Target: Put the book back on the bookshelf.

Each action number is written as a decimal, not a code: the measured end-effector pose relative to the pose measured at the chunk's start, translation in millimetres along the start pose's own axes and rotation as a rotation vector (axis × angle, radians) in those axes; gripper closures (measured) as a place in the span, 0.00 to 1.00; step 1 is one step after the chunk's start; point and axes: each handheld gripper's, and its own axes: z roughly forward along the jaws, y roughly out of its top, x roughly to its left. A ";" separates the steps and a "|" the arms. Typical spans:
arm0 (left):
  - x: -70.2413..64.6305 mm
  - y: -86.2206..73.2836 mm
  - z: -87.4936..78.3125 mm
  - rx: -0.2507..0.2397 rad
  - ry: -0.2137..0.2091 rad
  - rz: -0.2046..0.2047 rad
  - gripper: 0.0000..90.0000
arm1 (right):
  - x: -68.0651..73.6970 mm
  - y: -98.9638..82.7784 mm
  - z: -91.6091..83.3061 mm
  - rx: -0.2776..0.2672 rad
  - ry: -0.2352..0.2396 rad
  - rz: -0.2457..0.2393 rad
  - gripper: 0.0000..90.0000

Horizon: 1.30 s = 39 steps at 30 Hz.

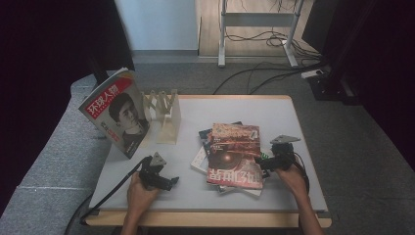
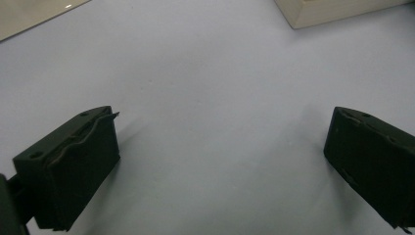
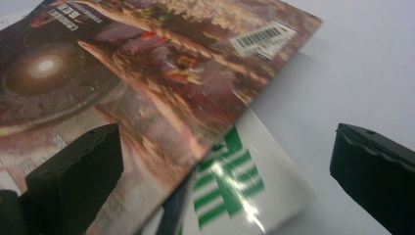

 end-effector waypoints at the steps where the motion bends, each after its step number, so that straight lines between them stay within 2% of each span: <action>1: 0.0 0.0 0.0 0.000 0.000 0.000 0.00 | 1.0 1.9 3.0 0.002 0.005 -0.006 0.00; 9: -0.1 0.0 0.0 0.000 0.001 -0.001 0.00 | 11.2 13.3 24.0 0.025 0.040 -0.052 0.00; 18: 0.0 0.0 0.0 0.000 0.000 -0.001 0.00 | 15.0 18.9 36.9 0.031 0.081 -0.028 0.00; 21: 0.4 0.1 0.1 0.000 -0.003 -0.002 0.00 | 16.8 18.6 36.9 0.025 0.071 -0.028 0.00; 27: 0.5 0.1 0.1 0.000 -0.003 -0.003 0.00 | 22.4 19.0 35.4 0.025 0.064 -0.064 0.00; 31: 0.4 0.2 0.1 0.001 -0.003 -0.003 0.00 | 32.6 20.9 37.3 0.031 0.087 -0.092 0.00; 36: 0.4 0.2 0.1 0.001 -0.003 -0.003 0.00 | 51.8 23.1 41.0 0.034 0.147 -0.137 0.00; 39: 0.2 0.4 0.0 0.004 -0.001 -0.003 0.00 | 62.2 24.1 43.1 0.032 0.167 -0.152 0.00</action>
